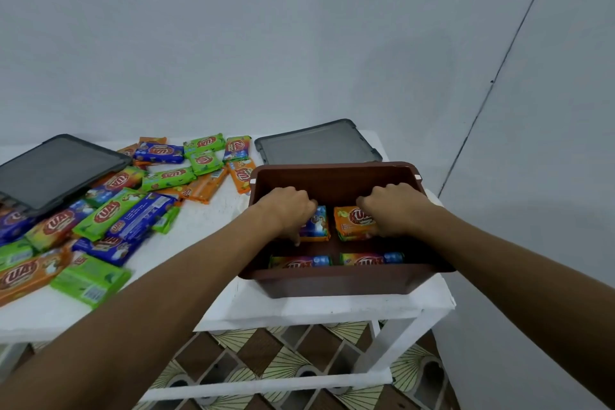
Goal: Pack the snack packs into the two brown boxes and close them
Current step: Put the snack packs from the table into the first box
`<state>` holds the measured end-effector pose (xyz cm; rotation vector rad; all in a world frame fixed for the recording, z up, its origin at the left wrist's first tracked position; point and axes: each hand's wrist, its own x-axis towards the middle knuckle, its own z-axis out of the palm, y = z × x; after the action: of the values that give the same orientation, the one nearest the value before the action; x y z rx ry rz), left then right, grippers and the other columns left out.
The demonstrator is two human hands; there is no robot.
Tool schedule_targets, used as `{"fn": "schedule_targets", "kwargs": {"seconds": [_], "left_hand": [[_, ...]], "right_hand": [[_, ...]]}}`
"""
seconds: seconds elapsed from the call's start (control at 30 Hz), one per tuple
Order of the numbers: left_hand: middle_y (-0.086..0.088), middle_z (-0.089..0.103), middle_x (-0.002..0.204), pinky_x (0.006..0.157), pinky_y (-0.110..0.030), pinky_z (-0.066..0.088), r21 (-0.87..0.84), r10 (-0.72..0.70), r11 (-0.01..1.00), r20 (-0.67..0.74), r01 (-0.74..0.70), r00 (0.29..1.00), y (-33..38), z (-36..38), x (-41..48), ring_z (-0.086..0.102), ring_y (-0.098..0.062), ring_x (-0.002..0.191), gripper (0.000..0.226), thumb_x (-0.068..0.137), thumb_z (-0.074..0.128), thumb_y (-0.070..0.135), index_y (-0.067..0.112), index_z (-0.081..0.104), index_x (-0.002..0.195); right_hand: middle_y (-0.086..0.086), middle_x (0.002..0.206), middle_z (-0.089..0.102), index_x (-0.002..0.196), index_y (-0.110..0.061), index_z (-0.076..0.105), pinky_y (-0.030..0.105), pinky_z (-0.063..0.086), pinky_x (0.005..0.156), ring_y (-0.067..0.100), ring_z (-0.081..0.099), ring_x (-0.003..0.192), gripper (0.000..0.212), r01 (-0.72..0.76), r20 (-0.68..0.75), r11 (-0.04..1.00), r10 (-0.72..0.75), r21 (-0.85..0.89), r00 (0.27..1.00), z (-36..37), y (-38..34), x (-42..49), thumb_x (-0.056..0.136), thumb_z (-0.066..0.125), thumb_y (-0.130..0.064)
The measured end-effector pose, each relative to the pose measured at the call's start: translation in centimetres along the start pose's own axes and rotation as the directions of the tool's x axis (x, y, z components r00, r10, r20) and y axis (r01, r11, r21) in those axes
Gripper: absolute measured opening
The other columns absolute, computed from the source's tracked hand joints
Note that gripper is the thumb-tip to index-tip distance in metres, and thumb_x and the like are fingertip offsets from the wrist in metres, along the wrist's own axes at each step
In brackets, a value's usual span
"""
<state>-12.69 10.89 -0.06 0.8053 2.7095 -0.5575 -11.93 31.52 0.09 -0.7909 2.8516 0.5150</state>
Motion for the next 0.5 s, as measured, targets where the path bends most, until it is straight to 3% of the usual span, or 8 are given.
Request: {"fn": "schedule_targets", "kwargs": {"seconds": [0.23, 0.33, 0.4, 0.5], "left_hand": [[-0.005, 0.063, 0.114, 0.094, -0.042, 0.044, 0.018, 0.119, 0.993, -0.05, -0.118, 0.992, -3.3, -1.3, -3.6, 0.059, -0.025, 0.103, 0.041, 0.094, 0.05, 0.048, 0.022, 0.056, 0.125], [-0.003, 0.063, 0.114, 0.091, -0.041, 0.046, -0.202, 0.11, 0.965, -0.265, -0.167, 0.958, -6.1, 0.1, -5.5, 0.056, -0.021, 0.106, 0.034, 0.094, 0.051, 0.043, 0.02, 0.06, 0.118], [-0.005, 0.058, 0.122, 0.095, -0.039, 0.044, -0.28, 0.057, 0.939, -0.442, -0.198, 0.895, -7.9, 1.7, -6.9, 0.052, -0.021, 0.113, 0.036, 0.096, 0.049, 0.04, 0.015, 0.059, 0.121], [-0.007, 0.052, 0.133, 0.096, -0.037, 0.043, -0.351, -0.073, 0.927, -0.507, -0.129, 0.859, -10.8, 4.2, -9.3, 0.048, -0.023, 0.121, 0.042, 0.099, 0.042, 0.038, 0.013, 0.053, 0.13]], "right_hand": [[0.002, 0.107, 0.06, 0.112, -0.026, 0.056, 0.035, 0.045, 0.071, 0.024, 0.059, 0.092, 0.029, 0.016, -0.009, 0.997, -0.016, 0.077, 1.0, -1.7, -0.5, 0.2, 0.09, 0.057, -0.044], [-0.002, 0.098, 0.06, 0.102, -0.031, 0.053, 0.034, 0.045, 0.065, 0.02, 0.057, 0.082, 0.013, 0.052, -0.1, 0.991, -0.039, 0.124, 0.994, -2.6, -1.6, 0.9, 0.093, 0.05, -0.04], [-0.004, 0.093, 0.061, 0.098, -0.033, 0.053, 0.032, 0.043, 0.06, 0.018, 0.057, 0.078, 0.009, 0.085, -0.188, 0.986, -0.058, 0.143, 0.98, -3.4, -2.7, 1.7, 0.095, 0.045, -0.037], [-0.006, 0.083, 0.061, 0.091, -0.032, 0.052, 0.034, 0.049, 0.06, 0.017, 0.058, 0.074, 0.01, 0.125, -0.306, 0.979, -0.071, 0.16, 0.949, -5.2, -4.7, 3.2, 0.095, 0.043, -0.029]]}}
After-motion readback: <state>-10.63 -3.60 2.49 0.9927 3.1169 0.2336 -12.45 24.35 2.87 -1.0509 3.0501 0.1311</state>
